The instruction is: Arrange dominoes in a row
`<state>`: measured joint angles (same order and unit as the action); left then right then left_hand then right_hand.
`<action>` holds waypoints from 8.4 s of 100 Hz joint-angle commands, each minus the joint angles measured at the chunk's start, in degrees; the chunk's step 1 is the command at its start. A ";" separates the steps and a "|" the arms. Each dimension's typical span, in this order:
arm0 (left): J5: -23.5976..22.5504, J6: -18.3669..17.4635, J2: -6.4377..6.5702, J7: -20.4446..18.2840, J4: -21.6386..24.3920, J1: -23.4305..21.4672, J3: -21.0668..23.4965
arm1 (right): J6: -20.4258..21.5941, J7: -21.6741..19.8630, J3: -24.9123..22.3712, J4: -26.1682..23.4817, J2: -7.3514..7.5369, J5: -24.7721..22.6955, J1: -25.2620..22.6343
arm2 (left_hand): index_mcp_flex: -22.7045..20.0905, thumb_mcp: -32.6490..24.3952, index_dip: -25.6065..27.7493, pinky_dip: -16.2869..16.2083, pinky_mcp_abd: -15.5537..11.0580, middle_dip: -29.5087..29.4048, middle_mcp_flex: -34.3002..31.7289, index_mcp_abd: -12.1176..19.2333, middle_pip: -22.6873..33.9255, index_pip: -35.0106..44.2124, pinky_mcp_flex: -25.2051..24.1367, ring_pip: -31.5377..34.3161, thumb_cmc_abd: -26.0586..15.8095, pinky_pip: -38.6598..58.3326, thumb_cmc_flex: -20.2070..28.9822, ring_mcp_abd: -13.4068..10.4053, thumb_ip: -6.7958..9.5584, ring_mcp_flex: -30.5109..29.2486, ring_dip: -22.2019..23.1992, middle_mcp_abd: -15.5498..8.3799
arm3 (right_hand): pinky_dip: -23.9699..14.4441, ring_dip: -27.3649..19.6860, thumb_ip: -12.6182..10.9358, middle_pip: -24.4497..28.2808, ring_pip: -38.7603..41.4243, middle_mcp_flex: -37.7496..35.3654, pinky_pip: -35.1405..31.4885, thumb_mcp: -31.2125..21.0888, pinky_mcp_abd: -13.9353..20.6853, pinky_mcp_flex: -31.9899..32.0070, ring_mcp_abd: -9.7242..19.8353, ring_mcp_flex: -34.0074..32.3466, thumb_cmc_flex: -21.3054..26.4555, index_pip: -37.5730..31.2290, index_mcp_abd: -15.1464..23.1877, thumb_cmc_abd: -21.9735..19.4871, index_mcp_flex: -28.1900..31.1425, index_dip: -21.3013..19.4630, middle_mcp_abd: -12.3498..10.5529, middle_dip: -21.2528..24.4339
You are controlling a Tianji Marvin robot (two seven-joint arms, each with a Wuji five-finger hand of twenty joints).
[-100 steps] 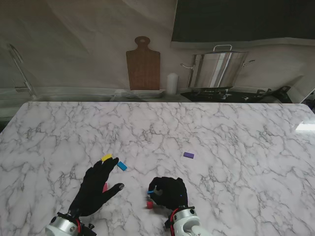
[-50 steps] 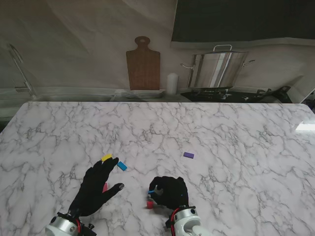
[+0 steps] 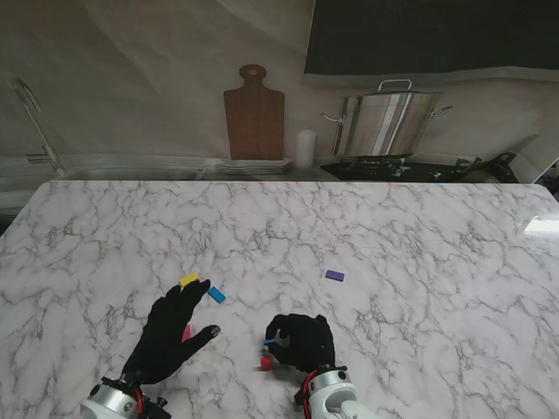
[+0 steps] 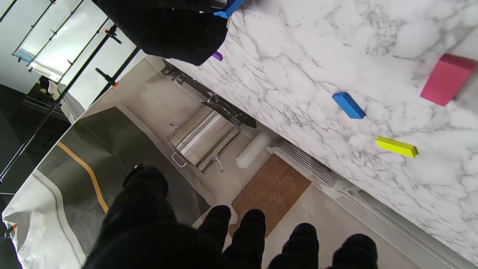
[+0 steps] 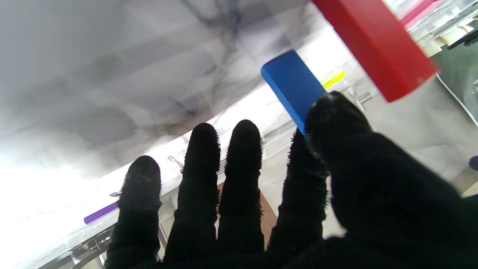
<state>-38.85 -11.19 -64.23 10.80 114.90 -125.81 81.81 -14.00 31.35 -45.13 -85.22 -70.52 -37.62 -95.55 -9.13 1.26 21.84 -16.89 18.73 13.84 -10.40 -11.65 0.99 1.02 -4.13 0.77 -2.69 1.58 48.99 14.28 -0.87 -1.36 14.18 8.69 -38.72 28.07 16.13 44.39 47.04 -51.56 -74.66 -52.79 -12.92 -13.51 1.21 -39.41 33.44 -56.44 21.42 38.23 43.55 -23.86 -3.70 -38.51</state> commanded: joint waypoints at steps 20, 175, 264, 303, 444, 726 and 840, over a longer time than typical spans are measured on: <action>0.06 0.10 -0.10 -0.70 -0.04 -0.32 -0.21 | -0.76 -0.86 0.04 -0.16 0.16 -0.10 -0.30 | 1.59 -0.14 0.74 -0.75 -1.01 0.51 2.04 -0.20 -0.46 0.59 -0.62 -0.22 0.77 0.19 0.89 -0.03 0.65 0.74 0.04 -0.84 | -1.30 0.51 -1.58 1.25 0.85 1.87 -1.35 -1.25 1.24 1.00 0.52 1.92 1.71 -1.77 4.27 -1.06 2.78 -2.56 -0.24 -0.37; -0.08 -0.24 -0.13 -0.57 0.03 -0.29 0.15 | -2.18 -1.83 0.00 -0.98 0.36 -0.46 -0.34 | 1.52 -0.11 0.75 -0.80 -0.98 0.50 2.00 -0.18 -0.46 0.62 -0.62 -0.23 0.77 0.21 0.86 -0.06 0.62 0.71 0.02 -0.84 | -1.65 0.72 -1.78 3.76 1.00 4.53 -1.19 -1.71 1.55 1.22 0.70 3.13 -1.18 0.46 -4.30 0.47 -7.35 -0.94 -0.90 -0.75; -0.08 -0.08 -0.11 -0.66 0.14 -0.39 0.10 | -2.04 -1.92 0.00 -1.21 0.34 -0.26 -0.48 | 1.50 -0.09 0.73 -0.80 -0.97 0.50 2.01 -0.26 -0.46 0.63 -0.63 -0.24 0.82 0.19 0.81 -0.07 0.62 0.72 -0.02 -0.86 | -1.69 0.74 -1.85 5.17 1.29 4.99 -1.30 -0.71 1.51 1.23 0.67 3.33 -2.51 -2.95 -3.05 0.19 -7.05 -7.48 -0.87 -0.72; -0.02 -0.04 -0.13 -0.58 0.12 -0.38 0.02 | -2.07 -2.02 0.20 -1.19 0.32 -0.15 -0.44 | 1.50 -0.06 0.74 -0.78 -1.00 0.50 2.02 -0.23 -0.46 0.63 -0.62 -0.26 0.82 0.18 0.79 -0.09 0.61 0.73 -0.06 -0.85 | -1.73 0.81 -1.99 5.86 1.44 4.94 -1.35 -0.30 1.48 1.23 0.72 3.15 -3.44 -4.65 -2.84 0.28 -6.27 -10.05 -1.26 -0.61; -0.17 -0.27 -0.12 -0.66 0.22 -0.42 0.38 | -1.10 -1.66 -0.07 -1.43 0.27 0.02 -0.49 | 1.52 -0.07 0.73 -0.83 -0.96 0.48 2.04 -0.23 -0.48 0.62 -0.63 -0.25 0.82 0.22 0.80 -0.08 0.61 0.72 -0.05 -0.83 | -1.96 0.12 -9.52 3.92 -1.17 9.78 -0.62 -1.28 1.77 2.48 0.53 5.90 -12.15 10.98 -9.48 -3.31 -9.37 -10.03 -0.63 0.83; -1.19 1.25 0.33 -2.90 1.10 -0.06 0.20 | -4.24 -12.95 2.72 24.35 3.43 -7.01 26.18 | 1.28 -0.08 0.73 -0.78 -0.98 0.48 1.98 -0.20 -0.46 0.69 -0.62 -0.27 0.31 0.19 0.64 -0.13 0.64 0.72 -0.09 -0.87 | 1.40 -0.64 -3.63 2.89 -2.29 11.33 3.34 -5.16 0.85 -0.21 0.70 1.72 -3.80 6.17 -4.79 4.95 -6.18 -6.79 -1.38 3.22; -0.89 1.50 0.22 -2.73 1.47 -0.54 0.75 | -1.75 -14.15 3.04 24.24 3.82 -6.97 26.42 | 1.60 -0.07 0.72 -0.87 -0.96 0.46 2.07 -0.16 -0.48 0.59 -0.64 -0.27 0.58 0.25 0.62 -0.14 0.63 0.72 -0.12 -0.93 | 4.00 -2.27 -3.16 -6.88 -7.06 -6.38 3.29 -9.91 -0.79 -7.15 1.65 -12.73 2.58 -6.10 1.99 8.95 -6.88 -19.50 -3.03 4.84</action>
<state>-39.83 -9.85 -63.93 8.77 116.10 -125.98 82.64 -16.07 18.03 -42.62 -62.28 -66.71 -44.75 -68.28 -9.14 1.26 21.84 -16.91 18.73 13.85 -10.40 -11.70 0.99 1.02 -4.13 0.77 -2.69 1.58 48.99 14.29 -0.87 -1.36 14.18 8.69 -35.33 24.66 12.86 37.48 36.89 -55.97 -70.33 -59.33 -12.81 -20.28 1.99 -44.42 33.01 -59.64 19.48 45.10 37.59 -41.40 -5.14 -32.10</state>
